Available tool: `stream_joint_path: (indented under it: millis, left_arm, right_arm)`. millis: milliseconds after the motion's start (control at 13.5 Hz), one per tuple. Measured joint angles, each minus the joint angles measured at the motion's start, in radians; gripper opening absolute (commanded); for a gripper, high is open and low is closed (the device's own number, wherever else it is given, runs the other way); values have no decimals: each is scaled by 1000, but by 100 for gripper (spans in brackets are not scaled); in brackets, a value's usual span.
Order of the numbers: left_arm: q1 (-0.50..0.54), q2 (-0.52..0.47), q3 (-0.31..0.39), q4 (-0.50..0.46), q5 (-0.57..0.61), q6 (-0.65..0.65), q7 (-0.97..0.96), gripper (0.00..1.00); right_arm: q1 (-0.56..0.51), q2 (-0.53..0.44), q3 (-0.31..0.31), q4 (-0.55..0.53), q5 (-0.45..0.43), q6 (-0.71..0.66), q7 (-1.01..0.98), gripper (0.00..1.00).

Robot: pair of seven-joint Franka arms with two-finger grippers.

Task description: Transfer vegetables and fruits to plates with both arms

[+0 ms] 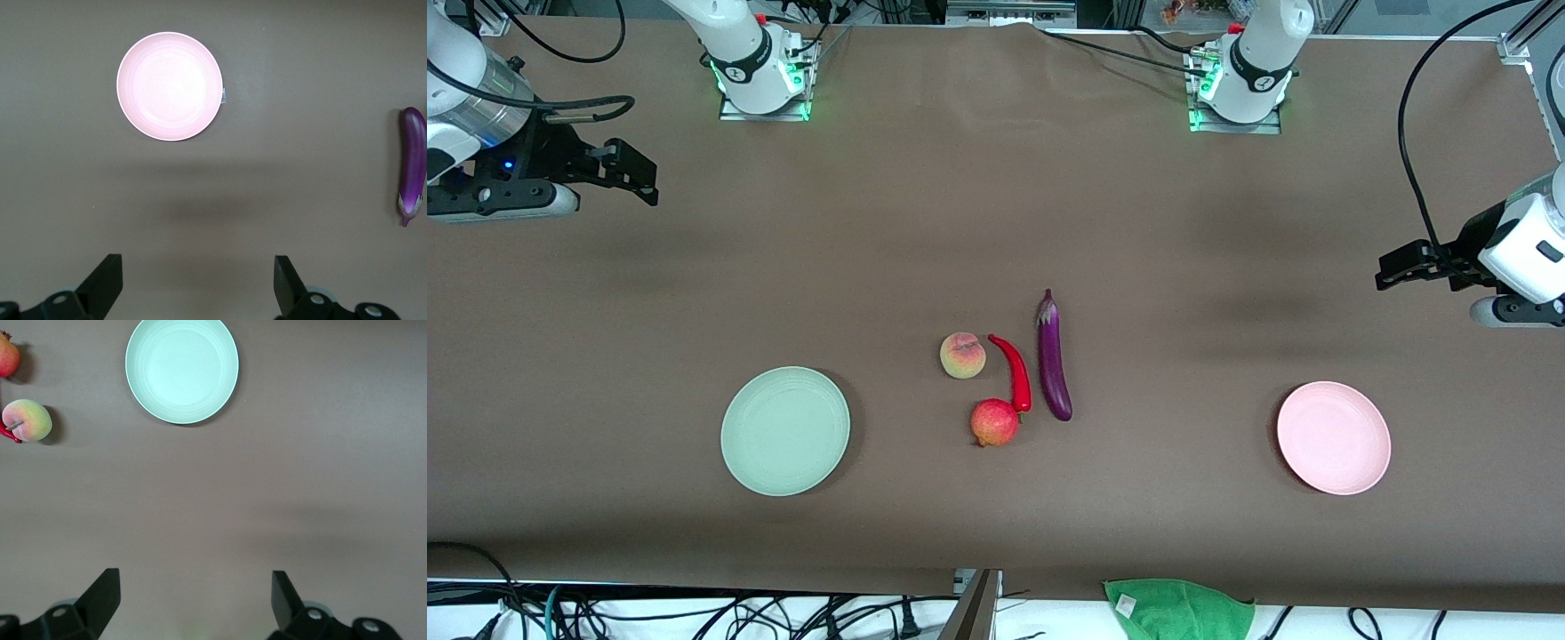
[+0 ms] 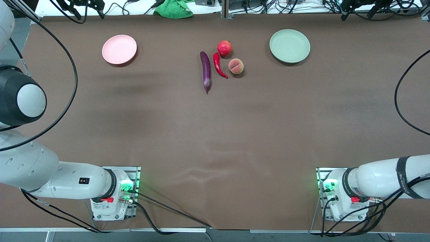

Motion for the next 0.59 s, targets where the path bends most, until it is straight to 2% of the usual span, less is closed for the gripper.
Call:
stream_joint_path:
  millis: [591]
  left_arm:
    - [0,0,0,0,0,0,0,100]
  right_arm:
    - [0,0,0,-1,0,-4,-12,100]
